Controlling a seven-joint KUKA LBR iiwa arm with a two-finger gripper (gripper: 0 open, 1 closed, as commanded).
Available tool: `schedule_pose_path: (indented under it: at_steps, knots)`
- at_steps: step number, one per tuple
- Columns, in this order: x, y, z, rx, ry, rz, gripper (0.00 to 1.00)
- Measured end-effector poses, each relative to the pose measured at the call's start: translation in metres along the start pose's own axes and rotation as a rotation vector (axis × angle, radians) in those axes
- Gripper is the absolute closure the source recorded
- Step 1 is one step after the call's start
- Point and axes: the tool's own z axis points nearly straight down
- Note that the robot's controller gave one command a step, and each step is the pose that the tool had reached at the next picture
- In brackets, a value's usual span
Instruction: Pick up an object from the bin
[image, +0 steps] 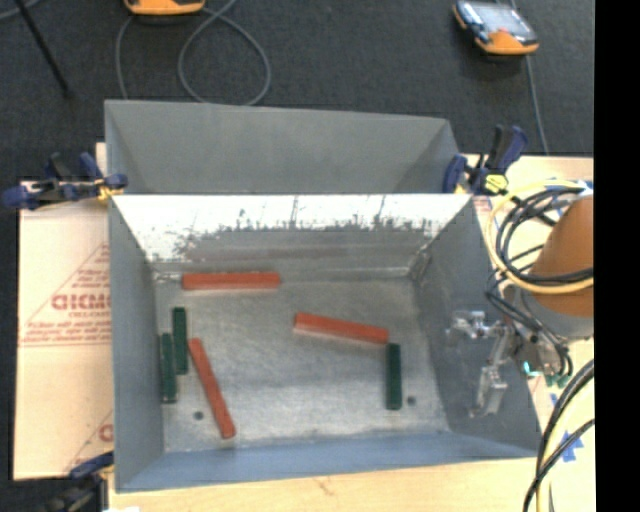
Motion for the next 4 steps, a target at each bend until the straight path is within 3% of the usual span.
schedule_pose_path:
  at_steps: [1, 2, 3, 4]
  knots:
    - [-0.031, 0.045, 0.076, -0.003, -0.002, 0.221, 0.0]
    - [-0.066, 0.127, 0.028, -0.005, -0.012, 0.367, 0.0]
    - [-0.089, 0.087, 0.096, 0.003, -0.007, 0.062, 0.0]
    - [-0.09, 0.088, 0.094, 0.002, -0.01, 0.057, 1.0]
